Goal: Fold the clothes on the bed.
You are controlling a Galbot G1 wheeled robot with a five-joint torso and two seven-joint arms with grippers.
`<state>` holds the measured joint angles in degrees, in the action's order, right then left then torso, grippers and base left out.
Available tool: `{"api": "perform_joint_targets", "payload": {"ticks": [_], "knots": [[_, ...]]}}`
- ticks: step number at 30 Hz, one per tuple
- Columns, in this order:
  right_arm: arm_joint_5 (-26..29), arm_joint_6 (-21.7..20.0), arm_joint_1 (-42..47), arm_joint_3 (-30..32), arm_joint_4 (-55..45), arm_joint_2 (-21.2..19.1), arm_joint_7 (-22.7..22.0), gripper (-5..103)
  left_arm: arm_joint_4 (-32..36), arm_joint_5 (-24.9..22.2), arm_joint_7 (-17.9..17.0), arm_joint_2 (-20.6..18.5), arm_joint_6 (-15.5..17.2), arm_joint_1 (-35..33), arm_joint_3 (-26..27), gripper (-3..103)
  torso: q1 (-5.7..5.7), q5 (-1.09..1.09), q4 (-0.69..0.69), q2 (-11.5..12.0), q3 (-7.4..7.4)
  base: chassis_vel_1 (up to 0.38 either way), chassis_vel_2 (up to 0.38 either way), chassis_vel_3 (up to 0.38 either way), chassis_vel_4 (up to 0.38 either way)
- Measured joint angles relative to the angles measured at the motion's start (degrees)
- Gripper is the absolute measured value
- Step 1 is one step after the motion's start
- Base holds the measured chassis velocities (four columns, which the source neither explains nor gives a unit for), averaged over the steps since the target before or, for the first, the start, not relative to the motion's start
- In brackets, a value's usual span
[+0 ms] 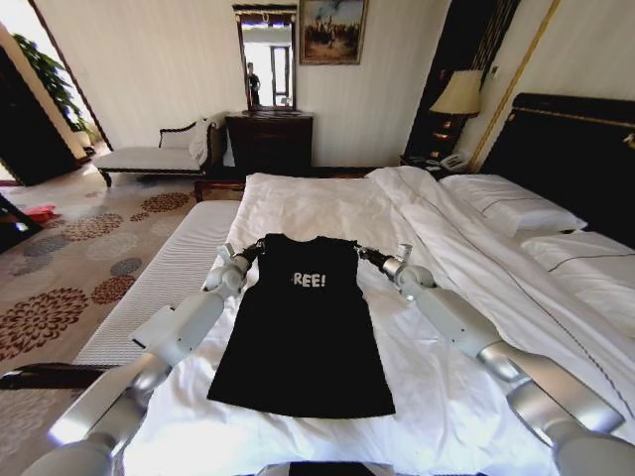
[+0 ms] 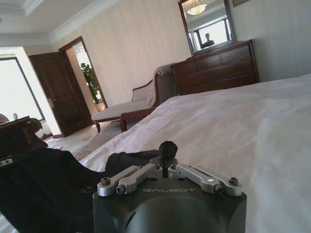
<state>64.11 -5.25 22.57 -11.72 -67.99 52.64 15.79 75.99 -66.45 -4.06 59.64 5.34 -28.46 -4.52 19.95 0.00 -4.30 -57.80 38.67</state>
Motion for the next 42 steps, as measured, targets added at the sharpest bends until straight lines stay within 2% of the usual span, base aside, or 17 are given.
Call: {"api": "perform_joint_targets", "payload": {"ticks": [9, 15, 21, 27, 37, 42], "knots": [[-0.9, 0.6, 10.0, 6.9, -14.4, -5.9, -1.1, 0, 11.6, -1.3, -0.9, -5.7, -1.1, -7.3, 3.3, 1, 0.01, 0.01, -0.02, 0.0, 0.00, 0.000, 0.000, 0.000, 0.000], [-1.9, 1.0, 15.7, 11.8, -19.4, -8.5, -1.1, 0, 15.6, -1.5, -1.1, -8.1, -1.6, -10.8, 4.5, 1, 0.01, 0.01, -0.01, 0.0, 0.00, 0.000, 0.000, 0.000, 0.000], [-3.8, 2.3, 23.6, 16.0, -26.2, -11.4, -1.1, 0, 22.0, -0.9, -1.0, -10.8, -2.0, -18.7, 8.1, 1, 0.01, 0.00, 0.00, 0.0, 0.01, 0.000, 0.000, 0.000, 0.000], [-5.9, 3.7, 29.7, 18.5, -31.2, -12.1, -1.4, 0, 28.1, 2.0, -0.5, -11.6, -2.9, -26.5, 11.1, 1, 0.00, 0.00, 0.01, 0.0, 0.00, 0.000, 0.000, 0.000, 0.000], [-7.2, 4.7, 36.6, 21.8, -35.8, -12.1, -1.9, 0, 31.8, 4.2, -0.2, -11.6, -3.8, -33.1, 14.7, 1, 0.02, 0.00, 0.00, 0.0, 0.01, 0.000, 0.000, 0.000, 0.000], [-7.6, 4.8, 42.8, 27.2, -39.3, -12.7, -2.0, 0, 35.2, 4.9, -0.1, -12.4, -4.1, -38.0, 18.1, 1, 0.01, 0.00, 0.00, 0.0, 0.00, 0.000, 0.000, 0.000, 0.000]]}}
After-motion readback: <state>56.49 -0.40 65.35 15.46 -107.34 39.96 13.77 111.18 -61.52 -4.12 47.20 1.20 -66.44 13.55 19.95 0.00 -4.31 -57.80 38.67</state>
